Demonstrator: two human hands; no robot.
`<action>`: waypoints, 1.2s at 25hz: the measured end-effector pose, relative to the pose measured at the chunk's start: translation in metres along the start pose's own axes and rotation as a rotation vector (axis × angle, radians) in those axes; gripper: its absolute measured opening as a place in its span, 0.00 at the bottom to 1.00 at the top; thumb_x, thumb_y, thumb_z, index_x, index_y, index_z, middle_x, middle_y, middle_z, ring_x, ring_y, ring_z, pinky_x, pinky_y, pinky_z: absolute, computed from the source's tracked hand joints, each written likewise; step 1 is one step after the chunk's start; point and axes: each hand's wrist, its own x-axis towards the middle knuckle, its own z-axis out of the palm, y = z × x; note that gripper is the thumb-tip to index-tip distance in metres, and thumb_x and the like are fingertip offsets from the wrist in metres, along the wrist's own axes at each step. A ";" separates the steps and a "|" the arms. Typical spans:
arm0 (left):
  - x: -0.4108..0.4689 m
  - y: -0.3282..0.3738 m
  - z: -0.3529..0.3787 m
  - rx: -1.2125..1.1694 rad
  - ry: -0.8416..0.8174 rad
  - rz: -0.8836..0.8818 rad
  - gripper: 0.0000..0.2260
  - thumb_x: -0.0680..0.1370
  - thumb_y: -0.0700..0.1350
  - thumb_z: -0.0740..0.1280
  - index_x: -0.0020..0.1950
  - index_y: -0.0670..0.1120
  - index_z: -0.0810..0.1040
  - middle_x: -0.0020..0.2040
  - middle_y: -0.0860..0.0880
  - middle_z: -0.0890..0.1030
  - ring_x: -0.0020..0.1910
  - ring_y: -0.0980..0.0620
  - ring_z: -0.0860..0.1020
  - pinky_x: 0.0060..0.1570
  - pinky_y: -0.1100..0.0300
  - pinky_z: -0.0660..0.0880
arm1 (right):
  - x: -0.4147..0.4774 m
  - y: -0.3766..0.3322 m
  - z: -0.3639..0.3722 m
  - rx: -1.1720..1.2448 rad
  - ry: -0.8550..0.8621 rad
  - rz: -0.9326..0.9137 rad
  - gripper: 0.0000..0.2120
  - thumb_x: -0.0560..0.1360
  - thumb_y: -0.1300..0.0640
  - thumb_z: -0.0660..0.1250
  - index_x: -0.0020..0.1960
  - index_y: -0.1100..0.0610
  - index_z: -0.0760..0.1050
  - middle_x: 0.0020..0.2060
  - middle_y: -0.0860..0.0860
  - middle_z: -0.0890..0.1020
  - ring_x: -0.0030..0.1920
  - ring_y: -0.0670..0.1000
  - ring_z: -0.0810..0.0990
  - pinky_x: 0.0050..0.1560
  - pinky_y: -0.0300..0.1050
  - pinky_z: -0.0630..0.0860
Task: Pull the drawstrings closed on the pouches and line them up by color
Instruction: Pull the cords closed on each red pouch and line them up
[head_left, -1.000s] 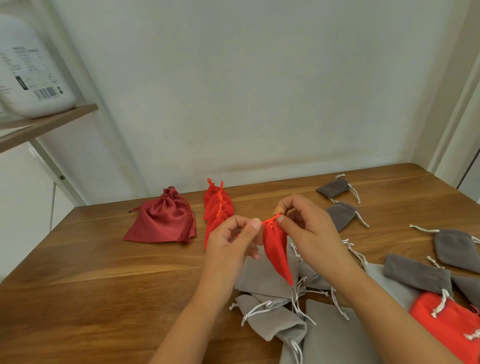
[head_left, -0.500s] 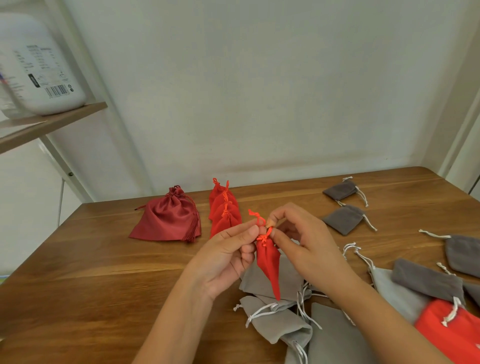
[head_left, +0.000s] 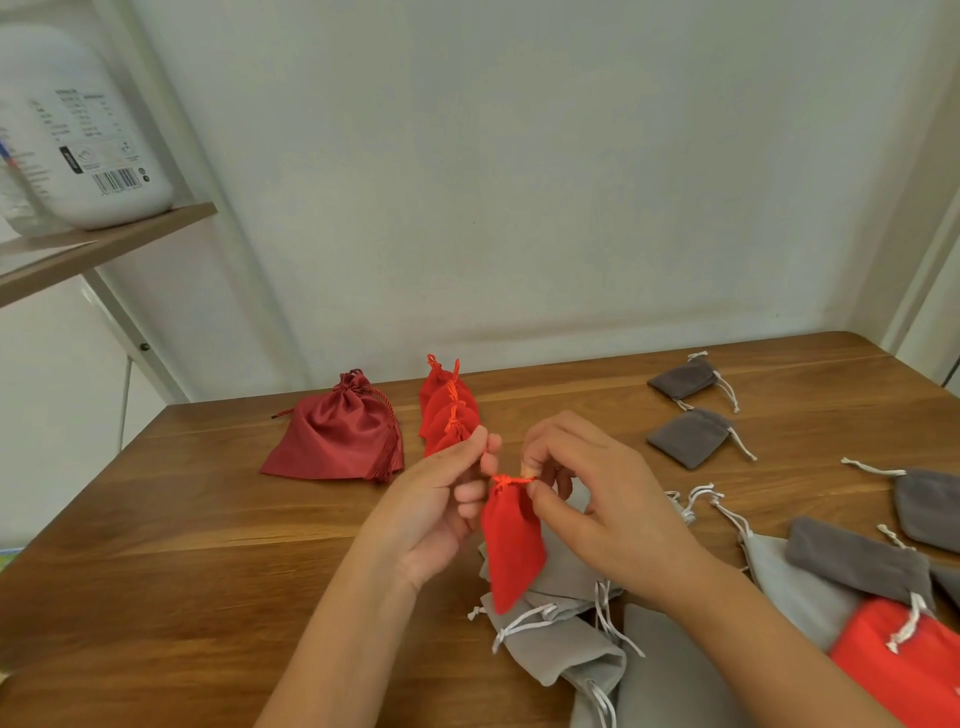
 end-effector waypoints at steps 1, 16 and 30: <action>0.000 0.001 -0.002 0.136 0.012 0.030 0.08 0.72 0.45 0.66 0.43 0.41 0.80 0.28 0.52 0.73 0.21 0.60 0.63 0.21 0.70 0.61 | -0.001 0.000 0.001 -0.003 -0.005 0.000 0.01 0.72 0.61 0.64 0.43 0.56 0.73 0.44 0.45 0.75 0.41 0.45 0.74 0.40 0.35 0.71; -0.008 0.010 -0.013 0.566 -0.066 -0.050 0.04 0.64 0.43 0.73 0.36 0.43 0.84 0.31 0.48 0.81 0.26 0.59 0.75 0.24 0.70 0.68 | -0.002 0.004 0.006 -0.008 0.002 0.098 0.04 0.71 0.60 0.67 0.44 0.54 0.79 0.41 0.42 0.81 0.41 0.43 0.78 0.43 0.39 0.75; -0.003 0.004 -0.017 0.482 -0.135 -0.054 0.05 0.67 0.46 0.71 0.38 0.46 0.77 0.35 0.52 0.78 0.28 0.61 0.65 0.21 0.71 0.58 | -0.003 0.003 0.007 -0.022 0.047 0.055 0.07 0.71 0.61 0.68 0.45 0.51 0.74 0.50 0.41 0.83 0.34 0.37 0.74 0.36 0.28 0.69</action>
